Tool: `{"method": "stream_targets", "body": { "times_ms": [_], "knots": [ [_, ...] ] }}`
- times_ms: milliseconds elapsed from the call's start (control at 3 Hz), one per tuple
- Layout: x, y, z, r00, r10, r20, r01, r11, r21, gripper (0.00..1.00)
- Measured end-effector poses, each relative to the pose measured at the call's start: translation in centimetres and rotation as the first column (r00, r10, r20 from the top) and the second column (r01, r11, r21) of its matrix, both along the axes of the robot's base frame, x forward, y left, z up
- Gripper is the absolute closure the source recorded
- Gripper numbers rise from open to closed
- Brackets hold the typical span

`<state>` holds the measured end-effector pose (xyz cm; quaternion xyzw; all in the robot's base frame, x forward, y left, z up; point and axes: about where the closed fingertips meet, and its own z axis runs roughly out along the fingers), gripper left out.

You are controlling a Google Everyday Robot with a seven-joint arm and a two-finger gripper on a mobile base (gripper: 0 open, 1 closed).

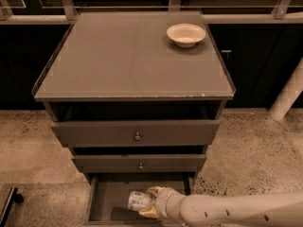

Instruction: Pick blue plastic bottle from bottom drawer and place on counter

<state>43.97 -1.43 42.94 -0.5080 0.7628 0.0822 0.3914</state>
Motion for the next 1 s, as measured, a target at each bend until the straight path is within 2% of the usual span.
{"method": "stream_targets", "body": {
  "times_ms": [333, 667, 1000],
  "knots": [
    [-0.2, 0.4, 5.0, 0.9952, 0.098, 0.000, -0.098, 0.994, -0.044, 1.00],
    [1.6, -0.4, 11.8, 0.9793, 0.168, 0.113, -0.156, 0.982, -0.103, 1.00],
    [1.6, -0.6, 12.5, 0.9779, 0.172, 0.119, -0.159, 0.981, -0.109, 1.00]
  ]
}}
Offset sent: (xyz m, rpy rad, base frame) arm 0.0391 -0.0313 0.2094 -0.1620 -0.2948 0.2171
